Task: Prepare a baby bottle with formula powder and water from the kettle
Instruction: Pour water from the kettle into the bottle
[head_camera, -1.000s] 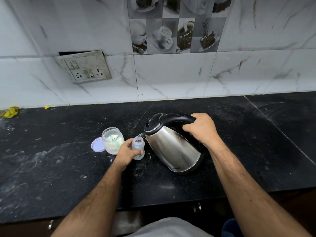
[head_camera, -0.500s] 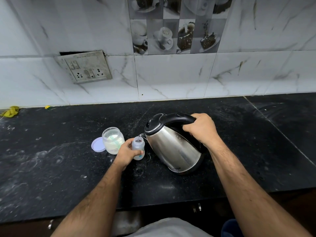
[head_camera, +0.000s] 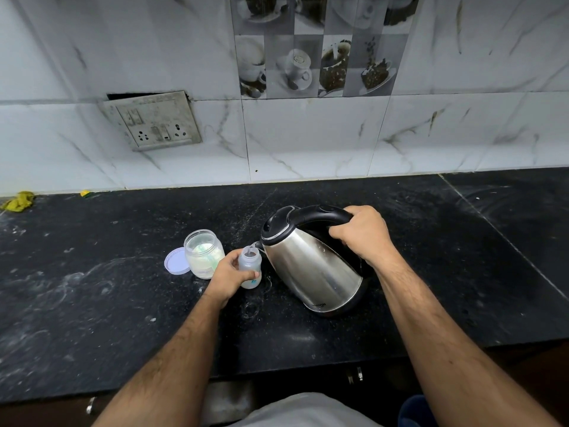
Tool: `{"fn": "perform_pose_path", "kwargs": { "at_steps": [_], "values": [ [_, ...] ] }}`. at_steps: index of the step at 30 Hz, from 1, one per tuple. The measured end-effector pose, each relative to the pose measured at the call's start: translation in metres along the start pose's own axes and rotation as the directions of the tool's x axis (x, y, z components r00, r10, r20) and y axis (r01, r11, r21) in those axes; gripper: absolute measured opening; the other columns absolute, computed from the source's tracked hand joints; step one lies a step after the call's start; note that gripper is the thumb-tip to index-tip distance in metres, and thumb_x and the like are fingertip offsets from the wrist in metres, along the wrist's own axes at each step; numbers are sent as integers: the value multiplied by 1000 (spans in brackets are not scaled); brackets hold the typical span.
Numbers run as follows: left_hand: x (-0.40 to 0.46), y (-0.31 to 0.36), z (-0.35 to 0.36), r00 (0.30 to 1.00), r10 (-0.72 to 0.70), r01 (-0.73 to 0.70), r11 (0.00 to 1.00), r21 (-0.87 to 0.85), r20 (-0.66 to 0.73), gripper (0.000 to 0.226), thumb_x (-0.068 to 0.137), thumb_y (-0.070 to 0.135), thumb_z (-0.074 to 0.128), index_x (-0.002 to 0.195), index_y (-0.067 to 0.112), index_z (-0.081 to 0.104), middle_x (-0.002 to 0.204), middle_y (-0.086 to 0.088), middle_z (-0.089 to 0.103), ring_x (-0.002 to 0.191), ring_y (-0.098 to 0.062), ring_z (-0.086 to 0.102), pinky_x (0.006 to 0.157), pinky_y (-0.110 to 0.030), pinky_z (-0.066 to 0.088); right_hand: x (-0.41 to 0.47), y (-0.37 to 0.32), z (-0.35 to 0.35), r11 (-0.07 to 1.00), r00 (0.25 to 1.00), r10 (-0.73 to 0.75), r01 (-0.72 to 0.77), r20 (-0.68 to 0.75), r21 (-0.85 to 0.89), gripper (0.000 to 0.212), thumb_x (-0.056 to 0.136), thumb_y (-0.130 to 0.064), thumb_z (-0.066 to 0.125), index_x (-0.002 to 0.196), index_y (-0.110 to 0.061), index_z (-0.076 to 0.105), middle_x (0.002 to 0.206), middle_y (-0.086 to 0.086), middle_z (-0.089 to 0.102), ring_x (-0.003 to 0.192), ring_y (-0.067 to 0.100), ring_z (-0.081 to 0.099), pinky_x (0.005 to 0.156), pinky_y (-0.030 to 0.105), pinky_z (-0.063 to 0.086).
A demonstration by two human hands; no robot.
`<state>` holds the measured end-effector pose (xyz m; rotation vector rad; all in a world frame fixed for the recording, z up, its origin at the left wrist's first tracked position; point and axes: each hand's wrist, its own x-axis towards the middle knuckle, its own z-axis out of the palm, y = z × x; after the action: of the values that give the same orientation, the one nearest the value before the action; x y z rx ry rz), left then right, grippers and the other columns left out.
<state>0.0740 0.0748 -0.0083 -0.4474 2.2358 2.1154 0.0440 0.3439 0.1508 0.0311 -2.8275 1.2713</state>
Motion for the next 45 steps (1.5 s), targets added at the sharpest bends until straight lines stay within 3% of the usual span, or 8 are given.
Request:
{"fn": "perform_pose_path", "kwargs": {
  "at_steps": [4, 9, 17, 21, 25, 31, 41, 45],
  "values": [
    [0, 0, 1, 1000, 7, -7, 1000, 3, 0, 60, 70, -18, 74, 121, 11, 58, 113, -7, 69, 101, -18, 64, 89, -26, 50, 2, 0, 1, 1000, 1000, 0, 0, 1, -2, 6, 64, -17, 73, 68, -17, 68, 50, -3, 62, 53, 19, 59, 61, 34, 52],
    [2, 0, 2, 1000, 11, -11, 1000, -1, -7, 60, 69, -17, 75, 121, 9, 59, 114, -8, 70, 102, -18, 65, 97, -34, 50, 4, 4, 3, 1000, 1000, 12, -12, 8, 25, 7, 63, -17, 73, 68, -17, 68, 52, 0, 63, 53, 21, 58, 60, 36, 52],
    [2, 9, 7, 999, 36, -36, 998, -58, 6, 59, 70, -17, 74, 122, 6, 59, 116, -13, 70, 107, -25, 66, 97, -36, 51, 7, 13, 9, 976, 999, 38, -37, -3, 216, 18, 53, -19, 68, 67, -8, 66, 43, -3, 54, 44, 17, 49, 52, 30, 38],
    [3, 8, 7, 999, 45, -45, 997, -69, 2, 59, 70, -17, 73, 122, 6, 59, 116, -13, 70, 106, -23, 66, 96, -34, 52, 9, 13, 9, 946, 999, 34, -25, -21, 322, 7, 59, -5, 69, 65, -9, 66, 42, -4, 53, 44, 16, 49, 51, 29, 38],
    [4, 4, 6, 1000, 28, -28, 998, -54, -4, 58, 69, -19, 72, 119, 9, 60, 115, -12, 70, 104, -22, 66, 96, -35, 52, 15, 10, 6, 899, 998, 38, -11, -53, 438, 24, 64, 9, 69, 59, -13, 60, 41, -4, 49, 41, 13, 45, 49, 26, 36],
    [6, -1, 2, 1000, 18, -18, 1000, -6, -14, 57, 69, -18, 73, 113, 15, 60, 109, -5, 70, 98, -15, 65, 85, -22, 51, 33, -5, 5, 817, 991, 29, 51, -130, 574, 26, 65, 13, 67, 59, -11, 58, 50, 1, 52, 43, 10, 46, 46, 22, 38],
    [17, -3, -2, 1000, -10, 10, 1000, 9, -3, 55, 71, -15, 74, 114, 15, 58, 109, -4, 69, 99, -15, 65, 87, -24, 51, 84, -35, 35, 719, 979, 109, 42, -172, 694, 24, 67, 7, 71, 62, -13, 57, 52, 2, 51, 44, 10, 46, 49, 23, 40],
    [22, -4, -1, 1000, 15, -14, 996, 94, -14, 52, 73, -9, 77, 112, 21, 59, 107, 2, 69, 98, -9, 65, 86, -19, 51, 111, -45, 52, 704, 982, 120, 22, -149, 710, 23, 68, 3, 74, 65, -15, 58, 53, 1, 52, 47, 11, 47, 53, 26, 42]
  ]
}}
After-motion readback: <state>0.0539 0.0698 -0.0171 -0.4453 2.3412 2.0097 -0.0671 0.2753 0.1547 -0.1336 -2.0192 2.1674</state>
